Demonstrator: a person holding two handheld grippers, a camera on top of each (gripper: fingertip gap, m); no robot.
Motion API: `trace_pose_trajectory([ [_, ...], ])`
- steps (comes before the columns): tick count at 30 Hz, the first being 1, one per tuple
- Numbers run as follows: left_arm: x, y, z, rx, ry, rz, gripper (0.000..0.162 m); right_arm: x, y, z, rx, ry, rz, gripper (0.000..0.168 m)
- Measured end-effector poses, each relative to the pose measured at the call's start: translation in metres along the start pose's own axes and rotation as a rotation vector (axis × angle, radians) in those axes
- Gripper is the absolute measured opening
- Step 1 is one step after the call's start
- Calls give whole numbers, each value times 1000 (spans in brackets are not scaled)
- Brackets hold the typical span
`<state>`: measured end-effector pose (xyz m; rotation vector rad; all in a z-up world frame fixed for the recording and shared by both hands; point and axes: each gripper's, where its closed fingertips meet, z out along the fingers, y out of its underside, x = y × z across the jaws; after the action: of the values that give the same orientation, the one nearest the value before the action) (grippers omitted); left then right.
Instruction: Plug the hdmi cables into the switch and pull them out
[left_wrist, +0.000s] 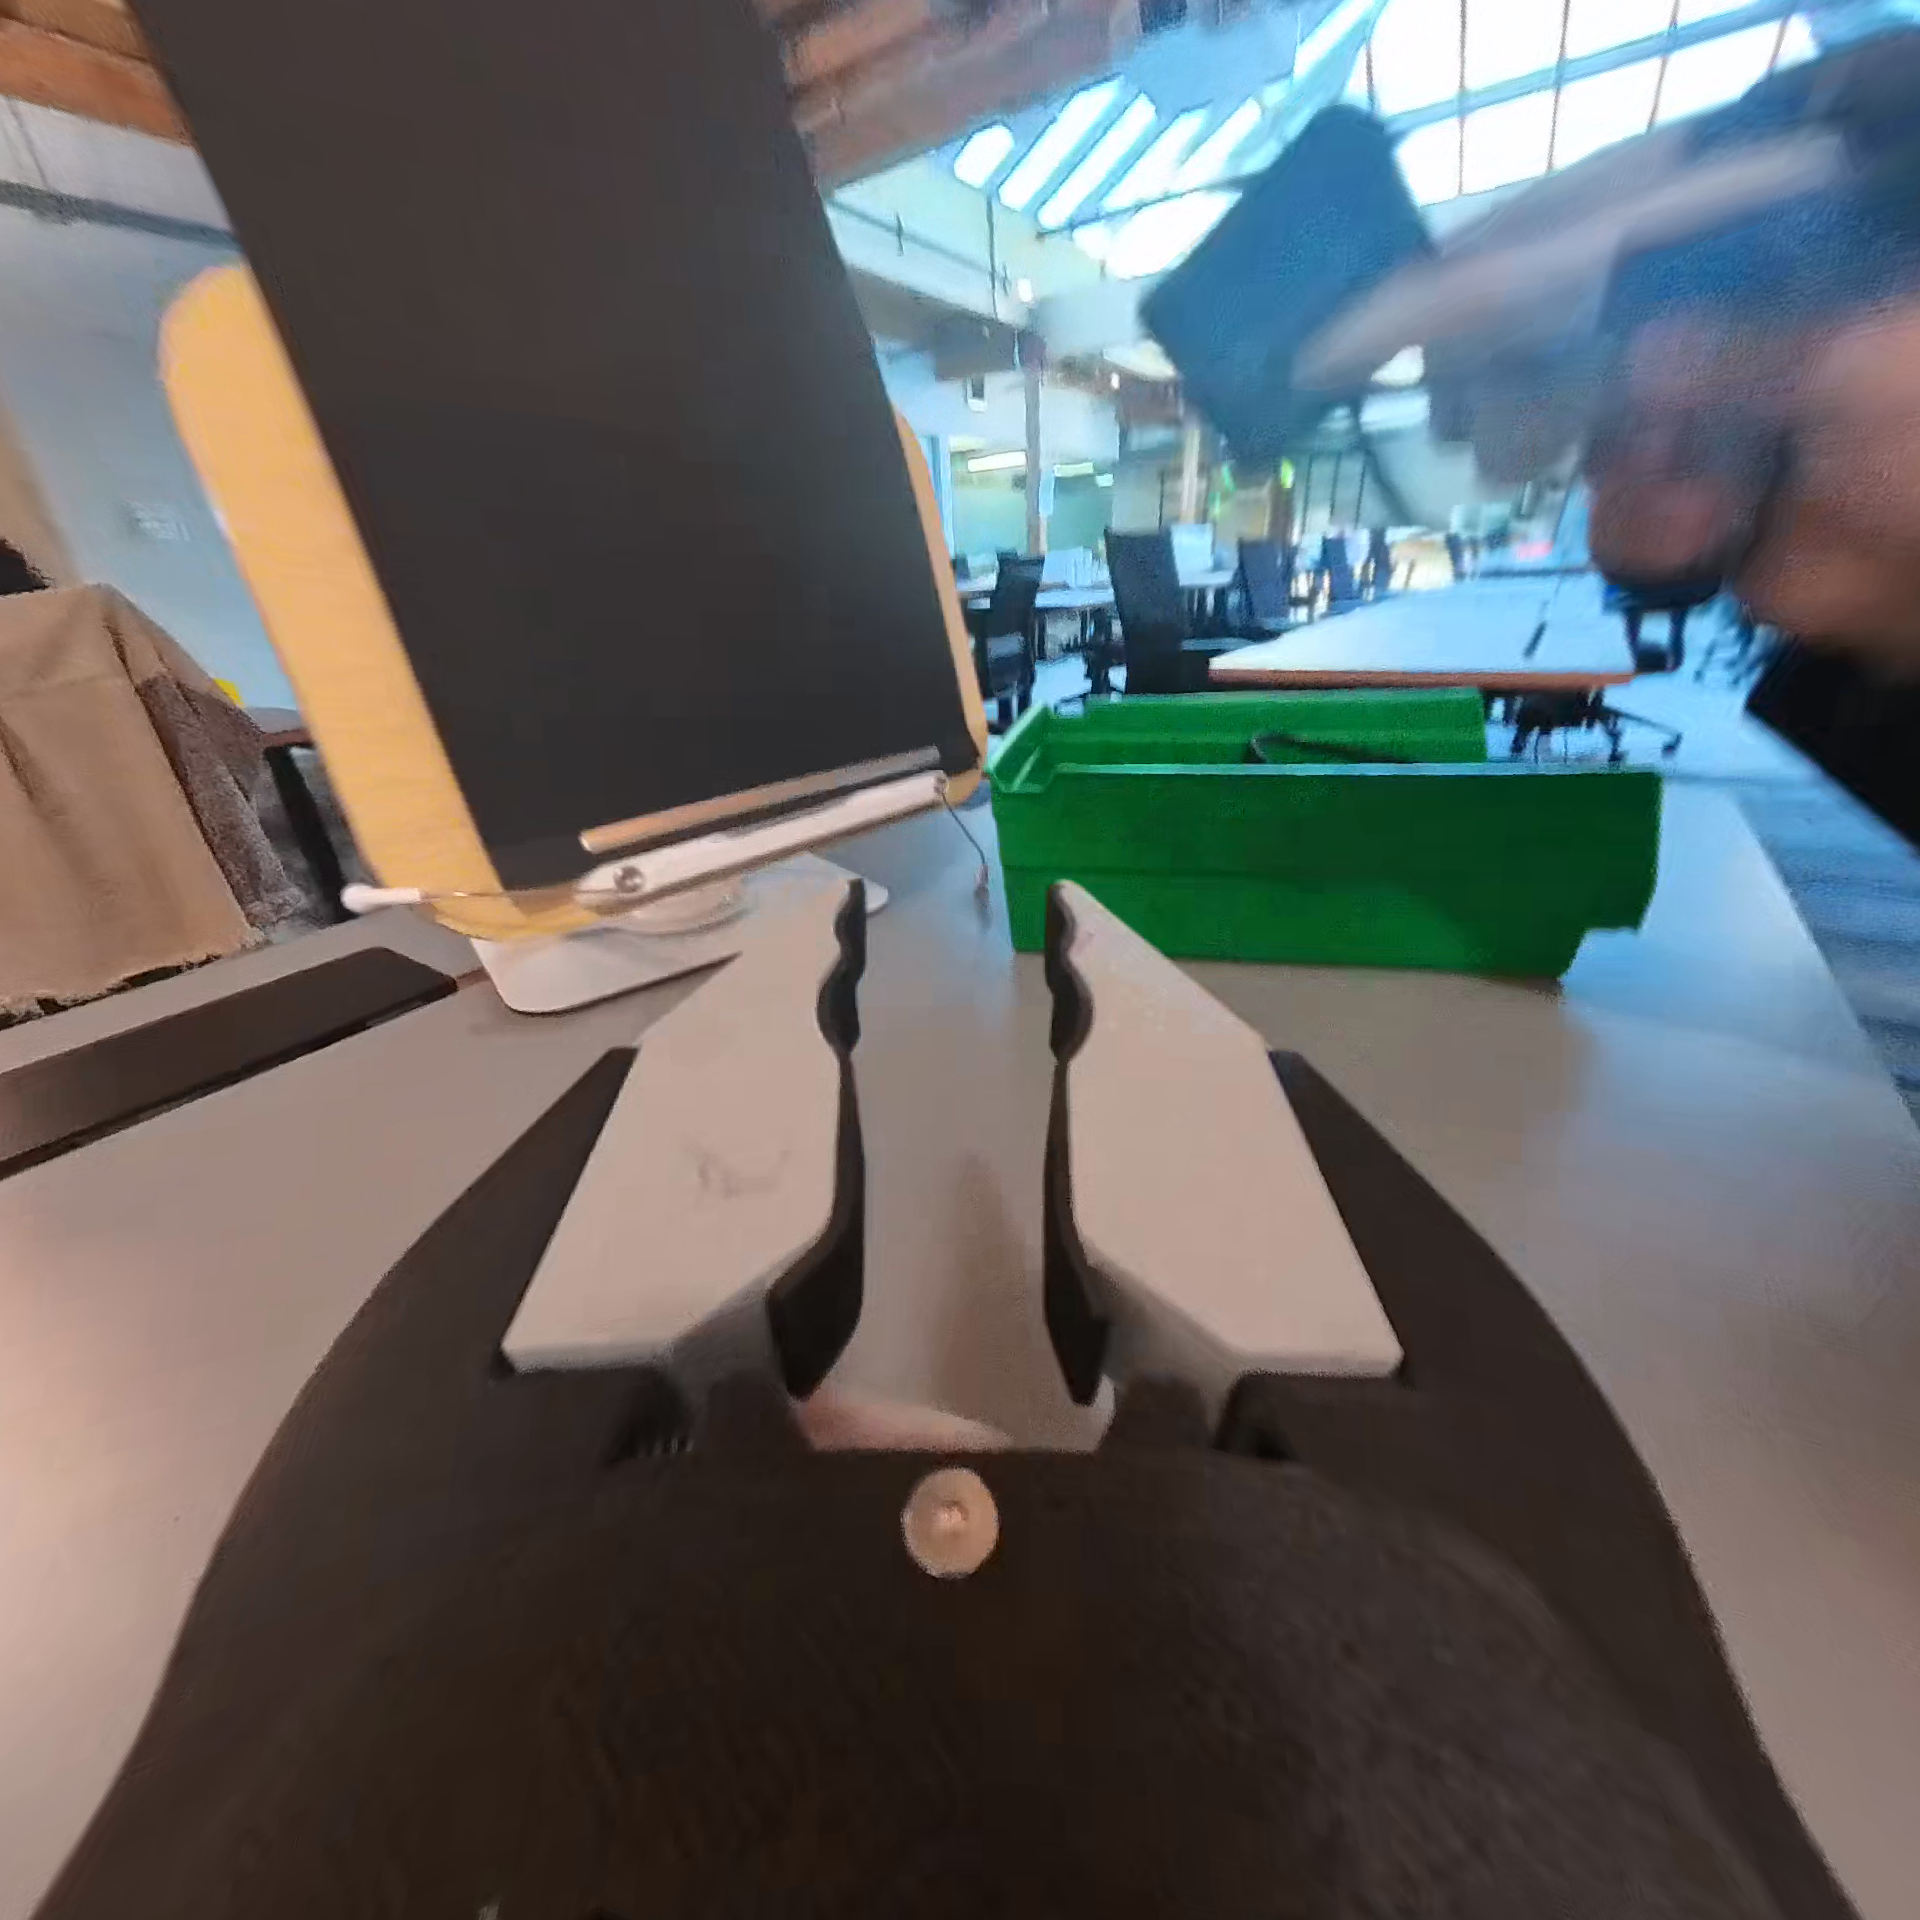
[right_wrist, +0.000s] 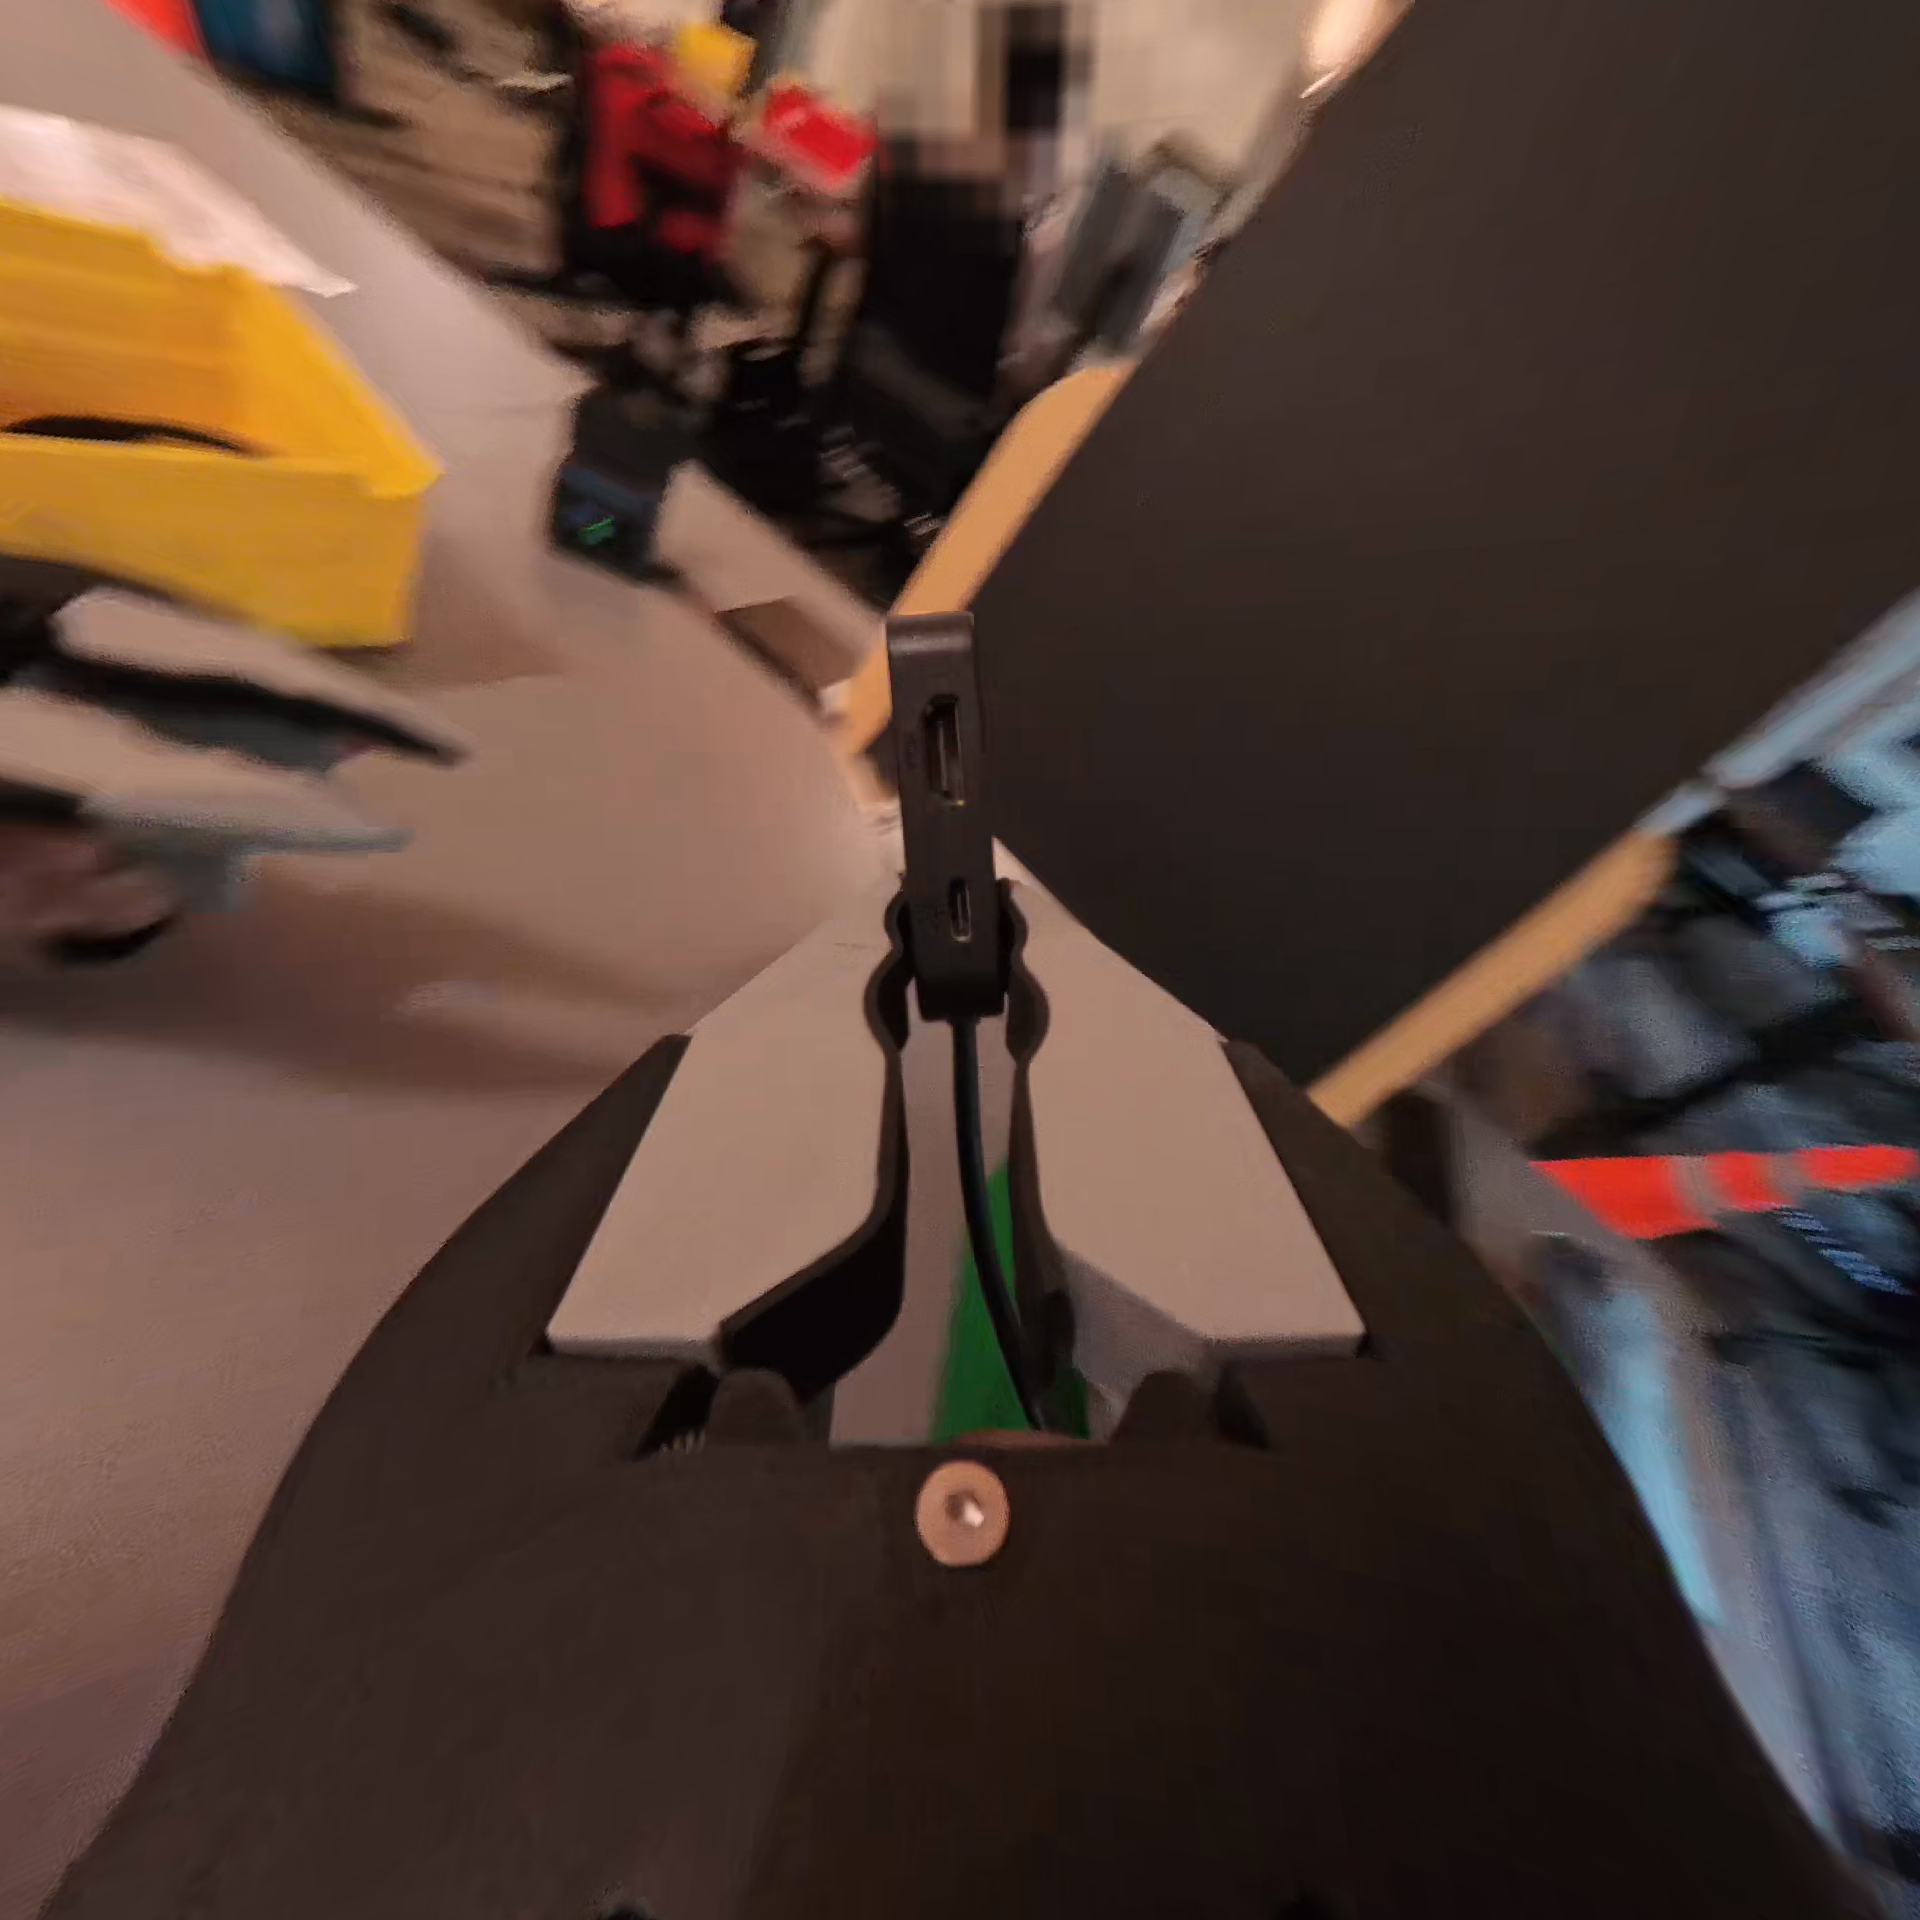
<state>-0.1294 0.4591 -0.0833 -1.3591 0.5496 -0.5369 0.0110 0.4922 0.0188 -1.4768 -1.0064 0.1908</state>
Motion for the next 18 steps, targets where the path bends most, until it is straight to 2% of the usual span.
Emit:
trace_pose_trajectory([
  [3,10,18,7,-80,5,102,31,55,-22,-29,46,196,-99,10],
  [6,13,27,10,-126,-3,162,31,91,-6,-32,-68,260,-155,11],
  [8,14,28,10,-128,0,161,31,109,25,-21,-198,240,-129,11],
  [10,12,28,10,-131,-5,154,31,123,70,-4,-346,203,-77,13],
  [11,11,29,10,-136,-8,148,31,130,99,4,-442,192,-47,17],
  [13,8,32,10,-150,-16,130,31,141,160,14,-662,194,37,41],
  [14,7,32,10,-152,-22,121,31,136,180,13,-765,163,117,32],
  [15,6,31,10,-151,-28,114,31,128,182,15,-787,133,196,21],
  [16,5,31,10,-151,-31,107,31,121,168,20,-718,105,245,22],
  [18,3,33,11,-164,-33,98,31,106,117,30,-490,74,263,24],
])
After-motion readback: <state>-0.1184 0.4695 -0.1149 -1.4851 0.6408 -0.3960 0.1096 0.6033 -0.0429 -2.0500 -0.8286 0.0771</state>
